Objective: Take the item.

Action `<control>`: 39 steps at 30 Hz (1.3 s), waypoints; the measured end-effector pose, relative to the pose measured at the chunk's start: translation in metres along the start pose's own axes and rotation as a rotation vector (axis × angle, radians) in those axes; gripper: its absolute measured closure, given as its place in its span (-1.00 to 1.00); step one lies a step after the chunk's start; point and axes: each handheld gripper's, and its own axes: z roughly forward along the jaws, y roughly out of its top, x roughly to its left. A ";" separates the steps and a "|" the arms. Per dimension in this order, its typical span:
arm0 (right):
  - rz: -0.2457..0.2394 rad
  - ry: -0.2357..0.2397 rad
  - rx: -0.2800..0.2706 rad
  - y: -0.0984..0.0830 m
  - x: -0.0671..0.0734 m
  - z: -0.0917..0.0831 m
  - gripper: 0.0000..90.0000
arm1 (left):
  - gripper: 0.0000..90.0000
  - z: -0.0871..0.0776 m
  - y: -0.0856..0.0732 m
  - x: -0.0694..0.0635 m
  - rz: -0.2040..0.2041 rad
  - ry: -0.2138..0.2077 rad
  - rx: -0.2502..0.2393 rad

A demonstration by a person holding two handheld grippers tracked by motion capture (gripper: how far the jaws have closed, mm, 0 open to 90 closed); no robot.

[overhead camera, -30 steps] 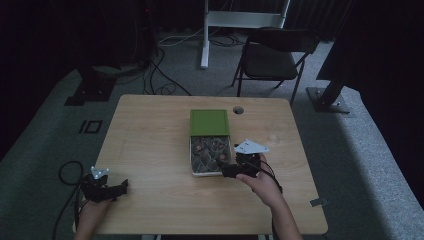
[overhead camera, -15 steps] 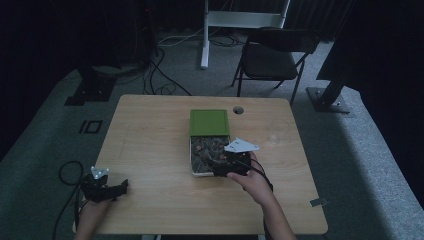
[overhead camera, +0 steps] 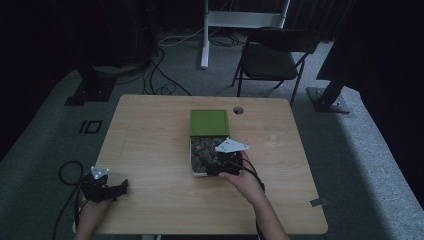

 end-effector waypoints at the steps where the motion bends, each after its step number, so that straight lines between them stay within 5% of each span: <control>1: 0.003 0.005 0.005 -0.001 0.000 0.002 -0.52 | -1.00 0.000 0.000 0.000 0.001 0.000 0.001; 16: -0.021 -0.093 0.070 -0.006 0.009 0.028 0.07 | -0.99 0.000 0.000 0.000 0.001 0.000 0.000; 28: 0.007 -0.089 0.119 -0.013 0.009 0.038 0.23 | -0.99 0.000 0.000 0.000 0.001 0.000 0.001; 39: 0.032 -0.086 0.098 -0.013 0.007 0.035 0.65 | -0.99 0.000 0.000 0.000 0.000 0.000 0.001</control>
